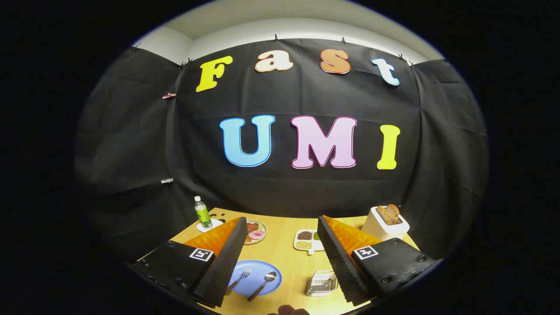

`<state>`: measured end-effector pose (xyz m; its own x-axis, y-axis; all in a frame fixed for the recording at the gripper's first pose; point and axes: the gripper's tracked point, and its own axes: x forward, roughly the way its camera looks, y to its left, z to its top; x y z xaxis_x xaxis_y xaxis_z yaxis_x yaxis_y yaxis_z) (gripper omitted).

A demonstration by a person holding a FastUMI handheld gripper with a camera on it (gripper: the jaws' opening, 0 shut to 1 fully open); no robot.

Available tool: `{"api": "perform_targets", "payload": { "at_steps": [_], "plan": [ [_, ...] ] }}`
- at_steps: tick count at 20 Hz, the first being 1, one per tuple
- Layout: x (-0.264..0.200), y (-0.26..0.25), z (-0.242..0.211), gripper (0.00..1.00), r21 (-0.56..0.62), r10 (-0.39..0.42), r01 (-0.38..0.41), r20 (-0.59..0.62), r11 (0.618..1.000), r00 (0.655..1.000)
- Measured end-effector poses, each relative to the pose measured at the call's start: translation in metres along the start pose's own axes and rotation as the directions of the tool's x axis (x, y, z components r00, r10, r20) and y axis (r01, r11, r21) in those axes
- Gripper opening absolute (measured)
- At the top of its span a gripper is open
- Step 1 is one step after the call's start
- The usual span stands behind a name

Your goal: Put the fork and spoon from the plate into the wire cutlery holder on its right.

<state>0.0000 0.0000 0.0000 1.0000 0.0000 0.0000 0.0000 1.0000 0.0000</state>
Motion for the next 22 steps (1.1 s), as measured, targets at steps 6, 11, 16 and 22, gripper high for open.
{"api": "perform_targets", "payload": {
  "at_steps": [6, 11, 16, 22],
  "plan": [
    [0.005, 0.003, -0.008, 1.00, -0.001, 0.005, -0.005, -0.019, 1.000, 1.000],
    [0.012, 0.009, -0.016, 1.00, -0.009, 0.017, -0.017, -0.043, 1.000, 0.999],
    [0.016, 0.021, -0.032, 1.00, -0.003, 0.045, -0.045, -0.088, 0.999, 0.995],
    [0.028, 0.027, -0.062, 1.00, -0.027, 0.034, -0.039, -0.166, 0.999, 0.986]
  ]
}}
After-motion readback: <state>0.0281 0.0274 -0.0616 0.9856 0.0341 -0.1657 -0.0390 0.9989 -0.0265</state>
